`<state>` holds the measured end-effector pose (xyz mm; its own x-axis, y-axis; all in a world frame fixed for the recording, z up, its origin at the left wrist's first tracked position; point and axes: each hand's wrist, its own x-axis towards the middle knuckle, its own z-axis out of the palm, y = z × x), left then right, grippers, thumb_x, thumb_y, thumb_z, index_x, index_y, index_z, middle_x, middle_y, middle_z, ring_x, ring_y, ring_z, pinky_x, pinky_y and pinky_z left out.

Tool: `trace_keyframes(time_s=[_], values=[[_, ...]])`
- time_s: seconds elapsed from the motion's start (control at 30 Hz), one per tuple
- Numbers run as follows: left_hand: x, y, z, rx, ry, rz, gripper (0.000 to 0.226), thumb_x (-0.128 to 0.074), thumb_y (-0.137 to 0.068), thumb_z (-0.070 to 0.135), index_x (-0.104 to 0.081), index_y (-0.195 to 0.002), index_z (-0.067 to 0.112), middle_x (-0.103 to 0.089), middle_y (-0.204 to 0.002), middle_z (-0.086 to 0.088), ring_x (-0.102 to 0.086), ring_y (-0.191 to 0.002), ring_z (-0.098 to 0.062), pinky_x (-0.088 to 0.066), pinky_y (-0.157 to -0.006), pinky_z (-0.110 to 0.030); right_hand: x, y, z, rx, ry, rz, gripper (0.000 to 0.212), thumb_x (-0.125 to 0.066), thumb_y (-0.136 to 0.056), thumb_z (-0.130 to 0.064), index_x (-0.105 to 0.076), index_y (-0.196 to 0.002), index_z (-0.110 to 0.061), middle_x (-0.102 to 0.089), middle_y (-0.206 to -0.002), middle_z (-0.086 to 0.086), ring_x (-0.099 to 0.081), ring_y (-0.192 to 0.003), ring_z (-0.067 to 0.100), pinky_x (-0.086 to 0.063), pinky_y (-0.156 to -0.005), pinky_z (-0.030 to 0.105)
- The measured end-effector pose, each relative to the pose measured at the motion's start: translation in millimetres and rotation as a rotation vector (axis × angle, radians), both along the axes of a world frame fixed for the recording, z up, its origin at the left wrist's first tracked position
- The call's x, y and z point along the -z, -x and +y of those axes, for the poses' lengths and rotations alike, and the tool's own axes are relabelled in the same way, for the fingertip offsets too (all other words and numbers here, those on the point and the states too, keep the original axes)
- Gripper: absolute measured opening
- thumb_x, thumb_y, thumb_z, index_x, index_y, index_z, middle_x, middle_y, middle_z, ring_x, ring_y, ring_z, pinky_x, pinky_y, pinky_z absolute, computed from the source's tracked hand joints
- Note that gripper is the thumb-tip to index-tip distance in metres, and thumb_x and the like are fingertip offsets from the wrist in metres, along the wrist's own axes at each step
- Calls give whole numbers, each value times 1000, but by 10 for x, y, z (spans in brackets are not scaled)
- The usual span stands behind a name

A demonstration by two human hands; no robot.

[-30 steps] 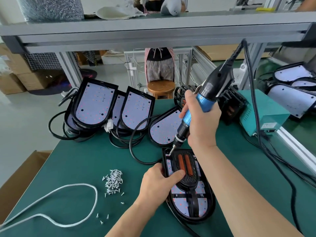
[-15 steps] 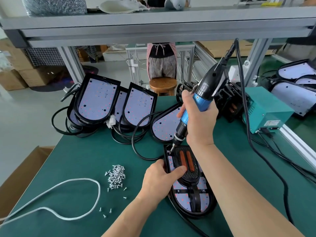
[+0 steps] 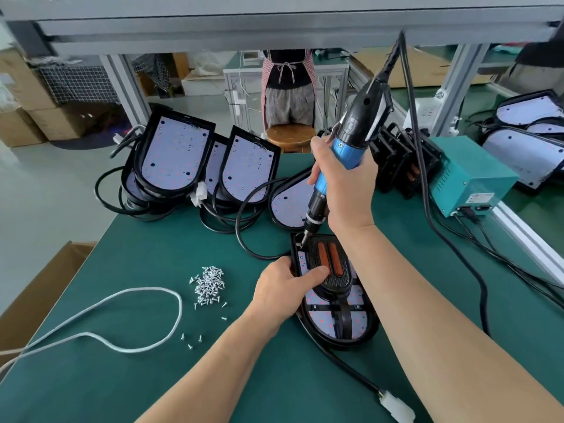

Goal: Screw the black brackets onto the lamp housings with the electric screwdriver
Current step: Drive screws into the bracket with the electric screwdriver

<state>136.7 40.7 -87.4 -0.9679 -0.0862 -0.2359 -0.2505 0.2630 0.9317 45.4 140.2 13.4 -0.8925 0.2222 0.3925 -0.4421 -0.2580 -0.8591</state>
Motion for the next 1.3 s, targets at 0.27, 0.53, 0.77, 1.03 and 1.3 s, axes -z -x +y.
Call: trace_keyframes(time_s=[0.27, 0.53, 0.77, 1.03, 1.3], values=[[83, 27, -26, -20, 1, 24, 28, -80, -73, 49, -63, -68, 27, -67, -61, 17, -63, -64, -10, -46, -59, -28, 4, -4, -29, -23, -6, -20, 18, -71, -92, -7, -54, -91, -4, -52, -62, 9, -51, -48, 20, -48, -55, 29], [65, 6, -7, -10, -20, 1, 51, -79, -65, 56, -68, -90, 12, -75, -84, -4, -70, -84, -27, -55, -73, -42, 11, -9, -29, -33, -13, -17, 16, -72, -91, -9, -57, -94, -3, -55, -62, 6, -52, -48, 20, -49, -57, 36], [84, 28, -6, -12, -31, -14, 34, -77, -66, 55, -68, -77, 25, -72, -70, 9, -62, -61, -15, -39, -48, -24, 40, 12, -27, -27, -33, -6, 18, -72, -91, -9, -55, -92, -3, -54, -59, 4, -52, -46, 19, -49, -57, 30], [123, 37, -8, -6, -56, -26, 77, -74, -60, 64, -63, -103, 0, -64, -79, -5, -51, -66, -20, -36, -56, -34, 56, 4, -89, -87, -94, 29, 17, -69, -90, -2, -53, -86, -1, -50, -50, 3, -47, -42, 16, -47, -54, 27], [96, 11, 1, 16, -74, -27, 68, -76, -59, 63, -67, -101, 10, -75, -96, -13, -70, -86, -34, -48, -61, -37, 9, -59, -39, -281, -152, 38, 19, -72, -89, -10, -61, -100, 0, -58, -62, -1, -53, -50, 19, -52, -62, 31]])
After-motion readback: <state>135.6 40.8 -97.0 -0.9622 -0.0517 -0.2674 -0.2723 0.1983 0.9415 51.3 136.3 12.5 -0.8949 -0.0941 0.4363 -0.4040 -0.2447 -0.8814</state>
